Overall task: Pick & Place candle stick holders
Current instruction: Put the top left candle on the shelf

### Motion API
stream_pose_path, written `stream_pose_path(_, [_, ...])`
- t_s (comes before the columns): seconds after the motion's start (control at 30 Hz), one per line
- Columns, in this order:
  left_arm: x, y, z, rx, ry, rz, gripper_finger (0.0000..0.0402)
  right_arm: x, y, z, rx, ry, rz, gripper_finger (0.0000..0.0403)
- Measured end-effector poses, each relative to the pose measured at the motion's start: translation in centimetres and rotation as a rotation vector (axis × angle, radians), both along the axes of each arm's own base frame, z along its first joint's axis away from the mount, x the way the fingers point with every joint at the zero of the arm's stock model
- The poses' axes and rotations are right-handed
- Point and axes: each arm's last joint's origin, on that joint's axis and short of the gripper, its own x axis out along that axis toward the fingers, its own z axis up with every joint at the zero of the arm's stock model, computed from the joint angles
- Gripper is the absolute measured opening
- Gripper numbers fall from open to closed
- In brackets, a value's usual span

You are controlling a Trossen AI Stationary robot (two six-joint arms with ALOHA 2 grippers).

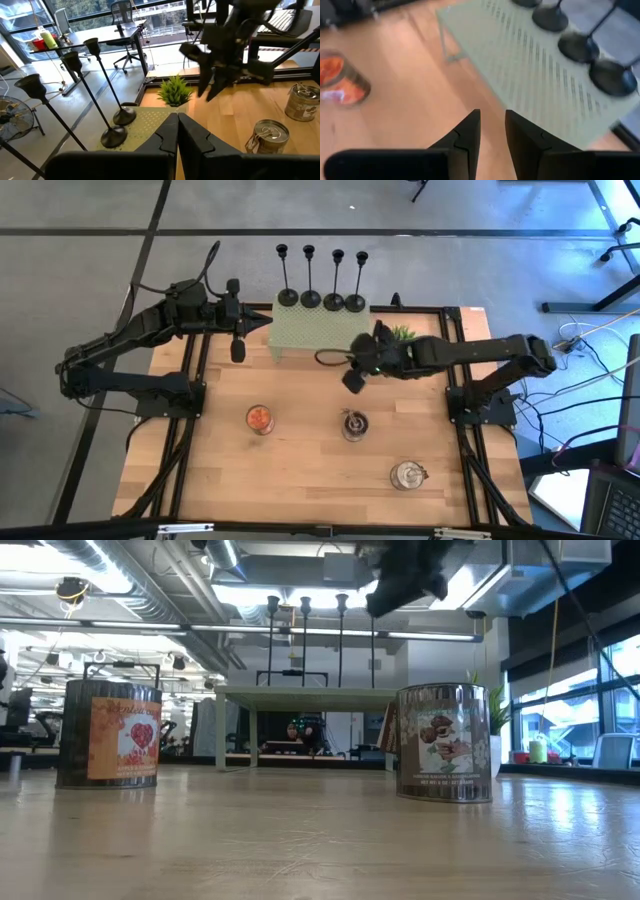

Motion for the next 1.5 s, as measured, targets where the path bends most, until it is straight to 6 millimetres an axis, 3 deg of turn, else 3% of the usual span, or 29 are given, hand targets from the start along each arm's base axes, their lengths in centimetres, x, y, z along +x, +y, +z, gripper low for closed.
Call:
stream_pose_path(0.3, [0.0,0.0,0.0,0.0,0.0,0.0,0.0006,-3.7,3.8,0.9,0.099,0.078,0.046,0.0093])
stream_pose_path(0.43, [0.0,0.0,0.0,0.0,0.0,0.0,0.0006,-3.7,5.2,0.1,0.178,0.102,0.047,0.0093])
stream_pose_path(0.73, [0.0,0.0,0.0,0.0,0.0,0.0,0.0006,-4.1,8.3,-3.7,0.313,0.23,0.063,0.0093])
stream_pose_path(1.03, [0.0,0.0,-0.1,-0.013,0.003,0.003,0.0006,-4.6,9.5,-4.5,0.351,0.221,0.046,0.0093])
stream_pose_path(1.5, [-0.8,-0.3,-5.3,-0.48,0.482,0.156,0.0006,-4.2,9.7,-4.3,0.342,0.189,0.091,0.0093])
